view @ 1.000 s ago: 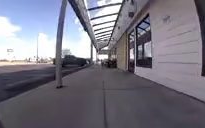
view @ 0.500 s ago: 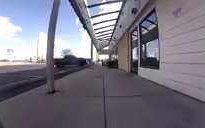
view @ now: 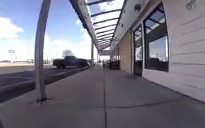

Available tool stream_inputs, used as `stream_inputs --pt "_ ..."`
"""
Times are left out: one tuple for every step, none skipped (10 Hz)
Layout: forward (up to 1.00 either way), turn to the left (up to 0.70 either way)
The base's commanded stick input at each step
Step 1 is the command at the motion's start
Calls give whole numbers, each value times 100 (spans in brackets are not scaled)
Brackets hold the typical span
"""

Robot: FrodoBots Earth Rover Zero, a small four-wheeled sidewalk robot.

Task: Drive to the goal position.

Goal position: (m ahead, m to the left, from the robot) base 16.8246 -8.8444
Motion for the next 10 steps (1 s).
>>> stream_inputs --pt "85 0" --pt "85 0" --pt "85 0" --pt "85 0" --pt "85 0" --pt "85 0" --pt "85 0" --pt "85 0" --pt "85 0" --pt "85 0"
